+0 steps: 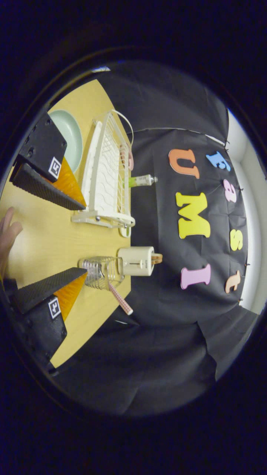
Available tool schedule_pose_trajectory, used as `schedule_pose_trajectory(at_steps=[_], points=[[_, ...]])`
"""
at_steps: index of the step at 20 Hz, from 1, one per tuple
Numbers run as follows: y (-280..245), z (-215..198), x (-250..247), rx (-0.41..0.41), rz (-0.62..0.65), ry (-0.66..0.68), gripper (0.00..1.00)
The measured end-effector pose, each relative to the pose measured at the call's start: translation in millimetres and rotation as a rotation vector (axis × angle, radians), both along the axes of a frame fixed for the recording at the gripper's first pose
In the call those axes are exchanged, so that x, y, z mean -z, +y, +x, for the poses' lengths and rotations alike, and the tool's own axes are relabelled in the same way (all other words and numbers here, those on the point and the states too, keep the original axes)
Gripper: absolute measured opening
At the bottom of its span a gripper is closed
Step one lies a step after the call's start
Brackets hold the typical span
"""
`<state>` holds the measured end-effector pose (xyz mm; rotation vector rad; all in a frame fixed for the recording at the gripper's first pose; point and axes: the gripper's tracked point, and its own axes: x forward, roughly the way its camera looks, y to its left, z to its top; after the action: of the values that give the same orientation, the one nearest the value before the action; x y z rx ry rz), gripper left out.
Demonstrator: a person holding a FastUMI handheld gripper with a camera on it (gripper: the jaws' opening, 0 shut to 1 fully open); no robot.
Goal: Take the plate from the dish rack, then take the spoon from the basket and place it into the plate.
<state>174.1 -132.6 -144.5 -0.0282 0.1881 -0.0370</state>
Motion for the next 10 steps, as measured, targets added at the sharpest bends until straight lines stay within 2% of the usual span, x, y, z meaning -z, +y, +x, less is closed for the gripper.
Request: schedule_pose_trajectory(at_steps=[3,7,10], points=[[-32,24,-6,0.068,-0.01,-0.015,1.0],[-64,56,-13,0.104,0.008,-0.009,1.0],[-73,74,-26,0.086,0.054,-0.043,1.0]])
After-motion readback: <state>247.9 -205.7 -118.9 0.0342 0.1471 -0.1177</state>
